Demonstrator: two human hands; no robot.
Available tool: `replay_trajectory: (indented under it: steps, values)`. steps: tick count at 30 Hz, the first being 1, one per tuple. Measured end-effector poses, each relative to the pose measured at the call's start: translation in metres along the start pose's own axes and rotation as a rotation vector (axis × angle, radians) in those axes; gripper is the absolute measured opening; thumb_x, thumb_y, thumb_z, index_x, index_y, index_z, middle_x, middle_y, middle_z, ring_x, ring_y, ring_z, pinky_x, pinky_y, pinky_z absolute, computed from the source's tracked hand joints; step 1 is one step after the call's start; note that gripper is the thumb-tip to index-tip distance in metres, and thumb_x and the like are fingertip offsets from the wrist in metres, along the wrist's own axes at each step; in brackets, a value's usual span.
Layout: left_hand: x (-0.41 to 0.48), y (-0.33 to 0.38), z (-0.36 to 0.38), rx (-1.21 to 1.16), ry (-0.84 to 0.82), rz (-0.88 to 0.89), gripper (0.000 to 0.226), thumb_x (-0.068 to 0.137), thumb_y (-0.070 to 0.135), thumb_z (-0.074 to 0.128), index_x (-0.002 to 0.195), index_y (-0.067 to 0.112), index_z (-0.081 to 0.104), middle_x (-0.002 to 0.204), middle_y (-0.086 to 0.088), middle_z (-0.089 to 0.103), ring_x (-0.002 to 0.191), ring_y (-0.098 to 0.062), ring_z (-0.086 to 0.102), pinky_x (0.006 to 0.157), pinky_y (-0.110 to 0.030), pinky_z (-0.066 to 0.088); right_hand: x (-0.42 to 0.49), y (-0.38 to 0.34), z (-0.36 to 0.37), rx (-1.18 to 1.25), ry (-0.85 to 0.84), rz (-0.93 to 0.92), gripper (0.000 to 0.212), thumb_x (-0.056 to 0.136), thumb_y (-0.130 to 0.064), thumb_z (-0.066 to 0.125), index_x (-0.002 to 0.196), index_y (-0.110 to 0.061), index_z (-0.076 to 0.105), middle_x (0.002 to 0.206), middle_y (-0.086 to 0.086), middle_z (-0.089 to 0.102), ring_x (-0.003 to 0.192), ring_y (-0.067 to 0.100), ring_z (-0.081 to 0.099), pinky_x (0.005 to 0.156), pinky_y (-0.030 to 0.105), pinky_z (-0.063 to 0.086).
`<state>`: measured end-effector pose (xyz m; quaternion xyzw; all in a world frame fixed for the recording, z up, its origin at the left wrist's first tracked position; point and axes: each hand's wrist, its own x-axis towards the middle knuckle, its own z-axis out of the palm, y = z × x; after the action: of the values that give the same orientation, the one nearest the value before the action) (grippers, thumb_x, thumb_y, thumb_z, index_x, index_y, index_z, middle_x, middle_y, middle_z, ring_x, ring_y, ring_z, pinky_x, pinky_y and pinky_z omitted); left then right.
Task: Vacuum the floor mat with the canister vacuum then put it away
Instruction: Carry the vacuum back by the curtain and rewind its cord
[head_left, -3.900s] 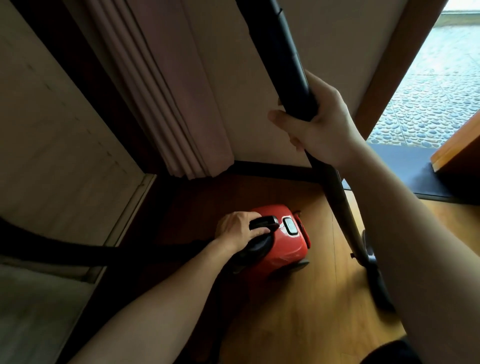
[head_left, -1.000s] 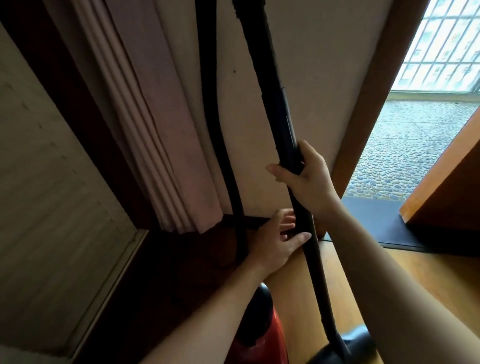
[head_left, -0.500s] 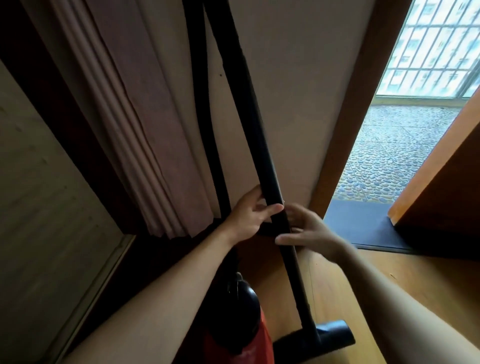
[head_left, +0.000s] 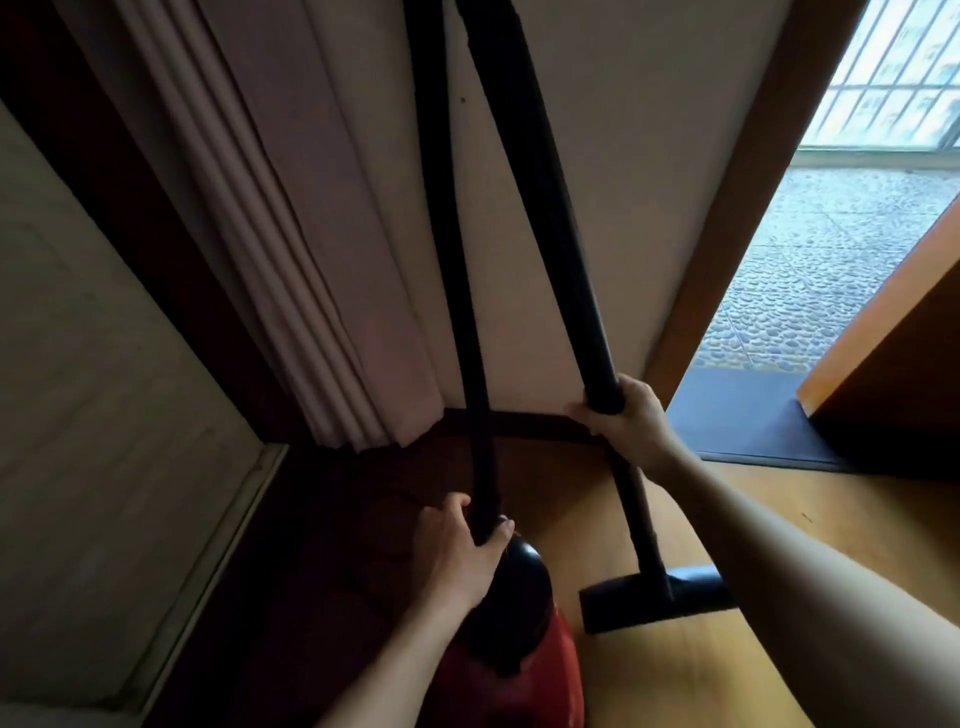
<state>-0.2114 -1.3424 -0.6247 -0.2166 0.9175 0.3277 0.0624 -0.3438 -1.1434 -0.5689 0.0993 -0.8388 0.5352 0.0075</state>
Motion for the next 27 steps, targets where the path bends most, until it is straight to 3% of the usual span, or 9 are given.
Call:
replay_trajectory:
  steps: [3,8,10,12,16,21,23,25,27]
  values:
    - [-0.003,-0.018,0.019,-0.157,-0.157,-0.011,0.061,0.084,0.054,0.067,0.132,0.020,0.050,0.116,-0.002,0.061,0.107,-0.019,0.060,0.082,-0.025,0.045,0.004,-0.006,0.009,-0.017,0.060,-0.018,0.025,0.081,-0.012,0.084,0.077,-0.015,0.059,0.066,-0.002,0.059,0.053,0.001,0.055,0.056,0.011,0.046]
    - [-0.007,-0.029,0.035,-0.249,-0.147,0.036,0.046,0.084,0.039,0.073,0.122,0.017,0.061,0.112,0.004,0.067,0.107,-0.015,0.063,0.079,-0.019,0.041,0.013,-0.018,0.021,-0.027,0.149,-0.068,0.028,0.082,-0.020,0.084,0.082,-0.006,0.060,0.065,-0.001,0.062,0.052,0.003,0.056,0.054,0.014,0.048]
    - [-0.005,-0.036,0.039,-0.327,-0.161,0.089,0.025,0.082,0.032,0.076,0.102,0.020,0.066,0.100,0.013,0.067,0.096,-0.010,0.066,0.076,-0.017,0.045,0.019,-0.019,0.024,-0.026,0.170,-0.082,0.031,0.081,-0.024,0.085,0.083,-0.004,0.061,0.065,-0.001,0.063,0.054,0.004,0.057,0.056,0.015,0.049]
    - [0.001,-0.038,0.047,-0.421,-0.226,0.133,0.016,0.078,0.027,0.078,0.087,0.017,0.069,0.082,0.008,0.073,0.073,-0.014,0.072,0.070,-0.029,0.059,0.026,-0.014,0.027,-0.021,0.174,-0.100,0.036,0.082,-0.025,0.085,0.084,0.003,0.062,0.066,0.000,0.064,0.056,0.004,0.059,0.058,0.014,0.049]
    - [0.007,-0.023,0.063,-0.512,-0.252,0.171,0.006,0.084,0.014,0.072,0.089,0.011,0.069,0.070,-0.004,0.072,0.054,-0.019,0.070,0.057,-0.043,0.061,0.036,0.005,0.029,-0.024,0.166,-0.135,0.040,0.084,-0.027,0.083,0.088,0.007,0.063,0.069,0.002,0.065,0.060,0.004,0.061,0.060,0.015,0.051]
    - [0.019,-0.016,0.069,-0.626,-0.377,0.128,0.021,0.087,0.015,0.074,0.105,0.010,0.067,0.095,-0.011,0.073,0.070,-0.029,0.075,0.064,-0.048,0.062,0.044,0.027,0.023,0.166,0.238,-0.118,0.028,0.083,-0.021,0.083,0.087,-0.007,0.060,0.069,-0.002,0.063,0.060,0.009,0.061,0.064,0.020,0.053]
    - [0.029,-0.022,0.065,-0.538,-0.356,0.139,0.034,0.084,0.027,0.078,0.114,0.017,0.068,0.100,0.000,0.072,0.079,-0.020,0.075,0.067,-0.039,0.062,0.048,0.030,0.022,0.246,0.233,-0.122,0.026,0.084,-0.020,0.082,0.088,-0.007,0.060,0.071,0.000,0.063,0.063,0.012,0.061,0.068,0.023,0.054]
    - [0.043,-0.030,0.059,-0.463,-0.261,0.152,0.016,0.090,0.033,0.069,0.097,0.019,0.072,0.087,0.003,0.074,0.069,-0.012,0.072,0.053,-0.030,0.056,0.052,0.034,0.023,0.287,0.202,-0.121,0.030,0.086,-0.022,0.081,0.093,0.000,0.061,0.072,0.002,0.063,0.066,0.014,0.062,0.071,0.025,0.054]
    - [0.067,-0.042,0.057,-0.361,-0.100,0.135,0.020,0.096,0.030,0.060,0.084,0.019,0.071,0.077,0.007,0.072,0.062,-0.011,0.068,0.056,-0.027,0.050,0.054,0.037,0.028,0.307,0.167,-0.137,0.035,0.087,-0.024,0.080,0.096,0.005,0.061,0.072,0.005,0.063,0.066,0.015,0.062,0.073,0.028,0.056]
